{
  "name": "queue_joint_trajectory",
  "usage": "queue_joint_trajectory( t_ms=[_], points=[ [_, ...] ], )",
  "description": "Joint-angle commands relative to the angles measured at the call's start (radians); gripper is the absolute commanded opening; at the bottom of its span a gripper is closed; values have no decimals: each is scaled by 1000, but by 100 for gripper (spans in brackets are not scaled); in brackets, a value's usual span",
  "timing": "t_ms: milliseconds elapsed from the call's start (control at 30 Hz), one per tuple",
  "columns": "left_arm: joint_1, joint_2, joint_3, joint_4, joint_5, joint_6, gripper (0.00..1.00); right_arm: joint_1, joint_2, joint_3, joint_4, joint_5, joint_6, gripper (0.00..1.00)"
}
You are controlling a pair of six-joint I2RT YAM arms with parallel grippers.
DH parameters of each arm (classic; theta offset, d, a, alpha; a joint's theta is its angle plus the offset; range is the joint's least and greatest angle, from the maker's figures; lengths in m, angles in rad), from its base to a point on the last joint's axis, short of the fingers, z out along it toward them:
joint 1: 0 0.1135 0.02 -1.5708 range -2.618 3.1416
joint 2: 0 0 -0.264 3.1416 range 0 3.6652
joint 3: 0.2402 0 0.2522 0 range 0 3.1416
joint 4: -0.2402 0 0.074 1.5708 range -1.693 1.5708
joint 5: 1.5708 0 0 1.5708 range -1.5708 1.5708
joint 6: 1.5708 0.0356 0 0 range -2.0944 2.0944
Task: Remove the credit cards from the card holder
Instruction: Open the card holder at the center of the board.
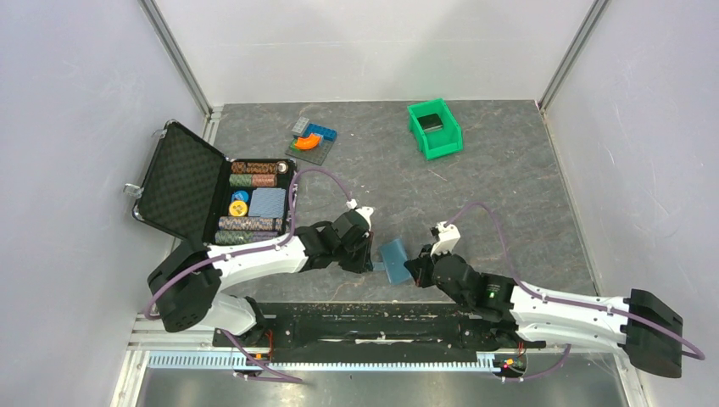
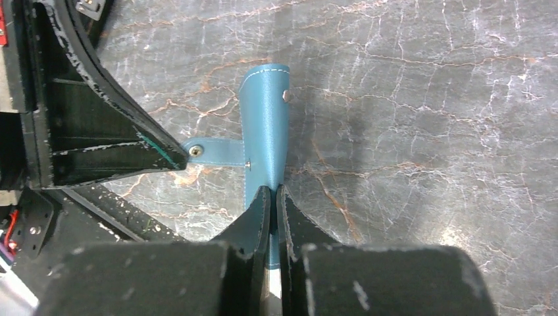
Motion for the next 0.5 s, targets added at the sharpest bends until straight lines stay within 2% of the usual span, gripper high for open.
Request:
queue_joint_trajectory(
  t_ms=[0,100,167,267,467],
  points=[
    [1,-38,-23,-18,-34,13,2,-21,27,-10,27,46,-26,0],
    [0,-70,-50,7,-27,-5,2,-50,34,2,16,49,-73,2],
    [0,-91,-75,52,2,-26,2,-66,32,31,-26,59,-101,21],
    [0,-122,-116,126,39,-61,2,-69,37,89,-90,63,-146,42],
    [0,-153,-136,150,32,-67,2,-69,106,177,-112,-52,-229,59]
  ],
)
